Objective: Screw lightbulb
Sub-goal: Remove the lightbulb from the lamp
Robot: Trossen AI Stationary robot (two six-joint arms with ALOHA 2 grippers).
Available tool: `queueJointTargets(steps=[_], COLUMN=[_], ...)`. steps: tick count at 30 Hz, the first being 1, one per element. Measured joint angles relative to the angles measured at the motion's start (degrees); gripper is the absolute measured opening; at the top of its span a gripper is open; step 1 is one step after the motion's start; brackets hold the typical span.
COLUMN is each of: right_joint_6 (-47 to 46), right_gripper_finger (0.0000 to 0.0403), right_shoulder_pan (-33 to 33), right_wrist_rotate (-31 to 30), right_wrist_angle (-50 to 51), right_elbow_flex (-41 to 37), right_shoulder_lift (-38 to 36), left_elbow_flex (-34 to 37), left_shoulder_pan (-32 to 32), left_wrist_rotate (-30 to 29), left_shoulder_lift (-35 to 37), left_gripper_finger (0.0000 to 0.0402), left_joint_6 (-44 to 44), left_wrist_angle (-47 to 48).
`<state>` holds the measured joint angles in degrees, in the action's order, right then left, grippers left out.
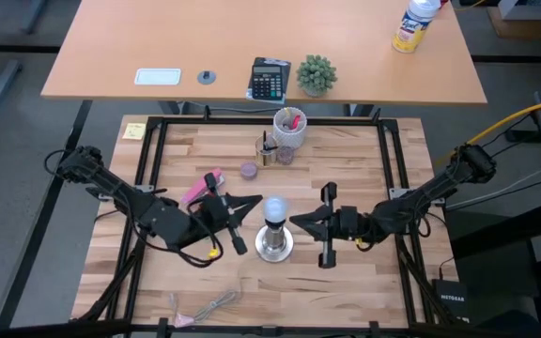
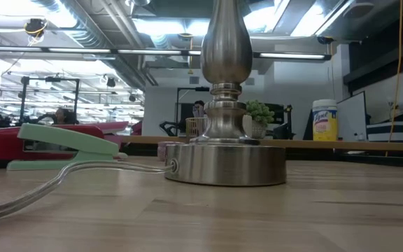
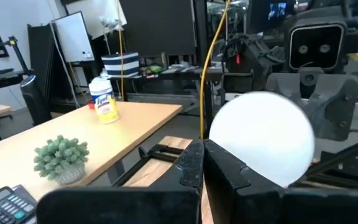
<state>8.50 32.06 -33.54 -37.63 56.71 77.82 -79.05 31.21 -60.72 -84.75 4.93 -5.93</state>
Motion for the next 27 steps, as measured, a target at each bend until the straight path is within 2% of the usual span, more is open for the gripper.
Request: queueJointTargets(steps=[6, 27], right_joint_6=[-0.8, -1.2], right_gripper_finger=[0.0014, 0.0014], right_shoulder_pan=[-1.0, -2.6], right_wrist_rotate=[0.1, -4.3], right_wrist_angle=[0.0, 0.0], right_elbow_flex=[0.0, 0.0], right_shoulder_lift=[0.7, 0.7], left_elbow_flex=[0.0, 0.0], left_shoulder_pan=[0.0, 1.9], left_wrist_rotate=[2.1, 2.3], left_shoulder_lift=[0.0, 0.0], left_gripper_finger=[0.0003, 0.0003], left_joint_6=[-1.7, -2.0], left_wrist_angle=[0.9, 0.8])
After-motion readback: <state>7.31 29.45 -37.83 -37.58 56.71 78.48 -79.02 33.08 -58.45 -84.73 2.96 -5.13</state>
